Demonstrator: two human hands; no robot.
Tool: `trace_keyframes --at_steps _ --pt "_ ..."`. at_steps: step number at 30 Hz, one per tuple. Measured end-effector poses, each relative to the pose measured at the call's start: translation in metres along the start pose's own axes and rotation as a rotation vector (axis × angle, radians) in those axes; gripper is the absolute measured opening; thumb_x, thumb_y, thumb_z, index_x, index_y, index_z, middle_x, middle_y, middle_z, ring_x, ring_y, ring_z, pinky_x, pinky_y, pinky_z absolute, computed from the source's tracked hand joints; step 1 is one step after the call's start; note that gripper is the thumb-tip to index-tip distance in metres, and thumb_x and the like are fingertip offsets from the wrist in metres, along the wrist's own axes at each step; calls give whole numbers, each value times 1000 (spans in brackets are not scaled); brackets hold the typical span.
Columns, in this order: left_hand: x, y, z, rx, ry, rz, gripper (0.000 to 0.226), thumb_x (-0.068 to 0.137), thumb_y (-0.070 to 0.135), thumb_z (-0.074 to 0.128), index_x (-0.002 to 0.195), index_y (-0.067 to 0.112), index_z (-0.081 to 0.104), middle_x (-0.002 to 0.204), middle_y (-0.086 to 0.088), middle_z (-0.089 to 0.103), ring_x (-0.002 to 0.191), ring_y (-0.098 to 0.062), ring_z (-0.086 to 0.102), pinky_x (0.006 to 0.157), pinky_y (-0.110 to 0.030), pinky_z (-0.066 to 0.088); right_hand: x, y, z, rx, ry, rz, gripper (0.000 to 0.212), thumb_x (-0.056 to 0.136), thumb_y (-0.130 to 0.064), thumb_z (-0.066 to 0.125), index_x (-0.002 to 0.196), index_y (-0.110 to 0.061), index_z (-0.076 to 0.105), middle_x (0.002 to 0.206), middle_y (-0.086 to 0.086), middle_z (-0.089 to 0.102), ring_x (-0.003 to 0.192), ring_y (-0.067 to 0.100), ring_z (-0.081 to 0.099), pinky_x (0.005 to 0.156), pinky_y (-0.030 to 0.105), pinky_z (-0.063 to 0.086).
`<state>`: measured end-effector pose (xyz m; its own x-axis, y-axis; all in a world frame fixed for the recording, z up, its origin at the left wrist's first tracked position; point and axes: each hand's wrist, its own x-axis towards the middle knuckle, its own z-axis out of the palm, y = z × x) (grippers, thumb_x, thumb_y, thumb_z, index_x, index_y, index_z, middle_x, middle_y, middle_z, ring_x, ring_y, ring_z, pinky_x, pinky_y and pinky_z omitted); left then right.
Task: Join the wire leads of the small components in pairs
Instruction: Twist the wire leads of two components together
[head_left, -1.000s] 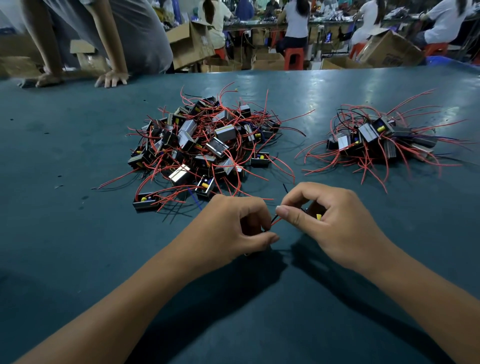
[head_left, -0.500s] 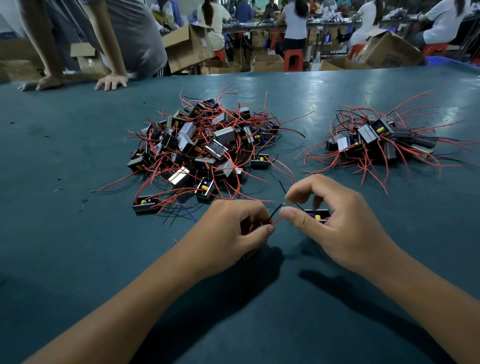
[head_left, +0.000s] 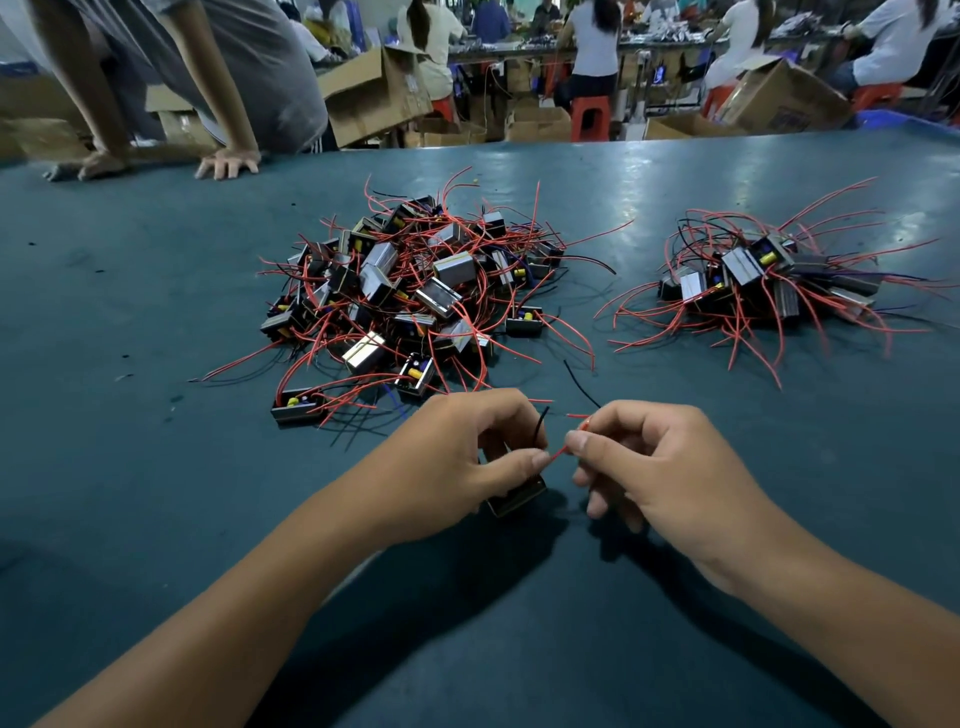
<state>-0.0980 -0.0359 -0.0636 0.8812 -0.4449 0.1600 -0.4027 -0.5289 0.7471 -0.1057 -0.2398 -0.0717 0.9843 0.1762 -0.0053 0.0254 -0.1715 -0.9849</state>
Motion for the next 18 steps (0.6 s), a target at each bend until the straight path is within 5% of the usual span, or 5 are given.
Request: trace_keyframes --at_steps 8,18 --pt "-1 -6 3 -61 112 -98 20 94 25 70 85 28 52 62 -3 65 40 -19 57 43 -24 43 0 -4 -7 -17 -72 6 22 87 -5 67 66 -13 65 59 6 65 50 17 62 40 22 37" --pt "-2 2 11 191 157 70 16 90 9 67 97 21 74 87 9 65 77 -13 60 72 -23 47 -1 1 -7 -178 -30 -248 12 85 -16 74 74 -20 71 58 0 64 52 8 60 49 17 43"
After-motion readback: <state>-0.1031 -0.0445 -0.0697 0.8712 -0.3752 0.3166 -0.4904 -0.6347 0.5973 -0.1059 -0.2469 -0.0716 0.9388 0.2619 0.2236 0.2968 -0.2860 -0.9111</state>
